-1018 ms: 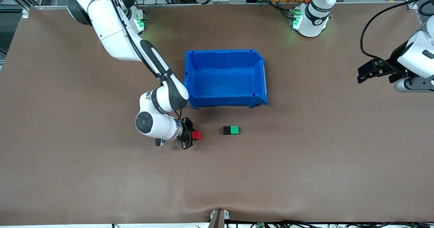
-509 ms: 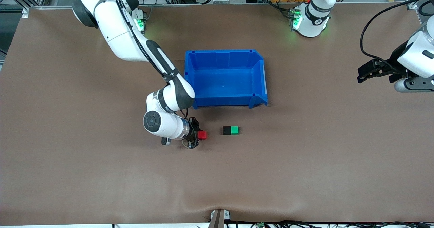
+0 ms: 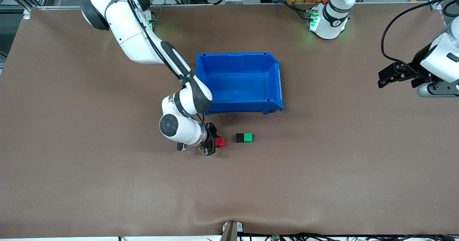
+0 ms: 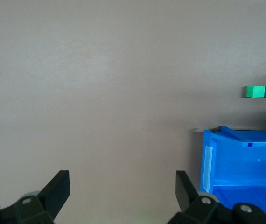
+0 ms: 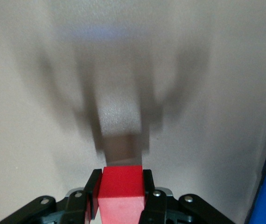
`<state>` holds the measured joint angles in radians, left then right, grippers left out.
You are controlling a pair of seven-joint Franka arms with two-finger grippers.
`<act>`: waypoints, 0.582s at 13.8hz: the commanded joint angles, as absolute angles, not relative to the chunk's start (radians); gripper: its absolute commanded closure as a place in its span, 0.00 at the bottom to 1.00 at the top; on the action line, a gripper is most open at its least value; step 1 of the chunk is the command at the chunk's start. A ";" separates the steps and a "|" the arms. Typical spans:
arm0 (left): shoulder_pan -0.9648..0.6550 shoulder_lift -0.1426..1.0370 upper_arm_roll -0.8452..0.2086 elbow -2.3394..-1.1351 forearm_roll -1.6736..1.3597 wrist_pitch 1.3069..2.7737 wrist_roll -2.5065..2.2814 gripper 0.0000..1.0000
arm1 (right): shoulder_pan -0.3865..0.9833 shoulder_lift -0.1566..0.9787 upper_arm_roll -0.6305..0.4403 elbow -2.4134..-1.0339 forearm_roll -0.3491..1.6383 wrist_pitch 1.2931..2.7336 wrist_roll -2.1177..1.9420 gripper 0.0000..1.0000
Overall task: Attach green and red cubes to black cube
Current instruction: 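Lower and press the red cube against the black cube's free side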
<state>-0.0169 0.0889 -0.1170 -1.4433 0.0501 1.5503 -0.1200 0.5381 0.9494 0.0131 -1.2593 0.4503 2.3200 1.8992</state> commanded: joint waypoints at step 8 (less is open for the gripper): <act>-0.017 0.084 -0.121 -1.442 0.057 1.546 -0.132 0.00 | 0.577 0.973 0.006 -1.223 0.466 2.327 1.950 1.00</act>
<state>-0.0169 0.0889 -0.1170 -1.4433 0.0501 1.5503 -0.1200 0.5602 0.9509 0.0131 -1.2535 0.4503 2.3236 1.9301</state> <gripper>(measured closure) 0.000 0.604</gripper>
